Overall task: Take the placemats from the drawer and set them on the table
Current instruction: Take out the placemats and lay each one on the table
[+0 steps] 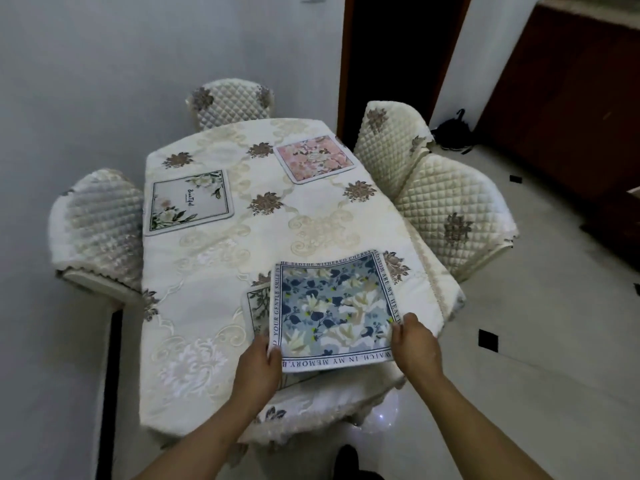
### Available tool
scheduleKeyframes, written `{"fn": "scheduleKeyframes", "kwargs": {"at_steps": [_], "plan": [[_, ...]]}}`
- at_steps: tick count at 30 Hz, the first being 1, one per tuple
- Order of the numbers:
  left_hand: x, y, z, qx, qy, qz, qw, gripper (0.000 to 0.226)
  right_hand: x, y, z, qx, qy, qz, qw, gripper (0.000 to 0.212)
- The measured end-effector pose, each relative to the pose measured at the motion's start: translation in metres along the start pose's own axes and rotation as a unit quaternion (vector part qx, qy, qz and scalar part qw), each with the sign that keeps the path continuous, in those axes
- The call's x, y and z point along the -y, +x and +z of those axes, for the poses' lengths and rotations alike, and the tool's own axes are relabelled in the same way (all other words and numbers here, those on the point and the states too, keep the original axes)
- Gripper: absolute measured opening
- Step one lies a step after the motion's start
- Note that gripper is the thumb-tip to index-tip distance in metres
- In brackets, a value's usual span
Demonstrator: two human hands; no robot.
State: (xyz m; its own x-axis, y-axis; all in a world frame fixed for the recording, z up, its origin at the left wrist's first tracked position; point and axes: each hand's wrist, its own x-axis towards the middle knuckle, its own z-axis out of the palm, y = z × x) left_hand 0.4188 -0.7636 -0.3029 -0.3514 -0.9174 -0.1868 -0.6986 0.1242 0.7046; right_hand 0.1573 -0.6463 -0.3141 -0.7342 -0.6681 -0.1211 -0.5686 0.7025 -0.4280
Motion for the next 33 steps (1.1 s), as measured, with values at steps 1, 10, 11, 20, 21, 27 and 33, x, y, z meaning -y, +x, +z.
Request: {"fn": "scheduleKeyframes", "kwargs": {"at_steps": [1,10,11,20,21,27,33], "plan": [[-0.007,-0.002,0.003,0.002,0.0,0.015,1.0,0.008,-0.007,-0.004,-0.006,-0.016,-0.003,0.003,1.0,0.02],[-0.109,0.002,0.062,0.032,0.022,0.107,0.993,0.007,-0.099,0.019,-0.075,-0.081,0.031,0.037,0.996,0.021],[-0.128,0.006,0.075,0.027,0.026,0.121,0.992,0.009,-0.114,0.028,-0.086,-0.084,0.035,0.041,0.995,0.019],[-0.289,0.028,0.203,0.003,0.033,0.152,0.988,0.016,-0.252,0.135,-0.206,-0.102,0.03,0.03,0.994,0.022],[-0.303,0.03,0.213,0.0,0.028,0.15,0.988,0.013,-0.262,0.148,-0.215,-0.103,0.029,0.023,0.994,0.022],[-0.339,0.071,0.242,-0.029,0.018,0.102,0.994,0.024,-0.28,0.226,-0.234,-0.102,0.026,-0.015,0.994,0.022],[-0.368,0.151,0.263,-0.04,0.003,0.059,0.997,0.025,-0.266,0.318,-0.241,-0.093,0.02,-0.035,0.995,0.021]]}}
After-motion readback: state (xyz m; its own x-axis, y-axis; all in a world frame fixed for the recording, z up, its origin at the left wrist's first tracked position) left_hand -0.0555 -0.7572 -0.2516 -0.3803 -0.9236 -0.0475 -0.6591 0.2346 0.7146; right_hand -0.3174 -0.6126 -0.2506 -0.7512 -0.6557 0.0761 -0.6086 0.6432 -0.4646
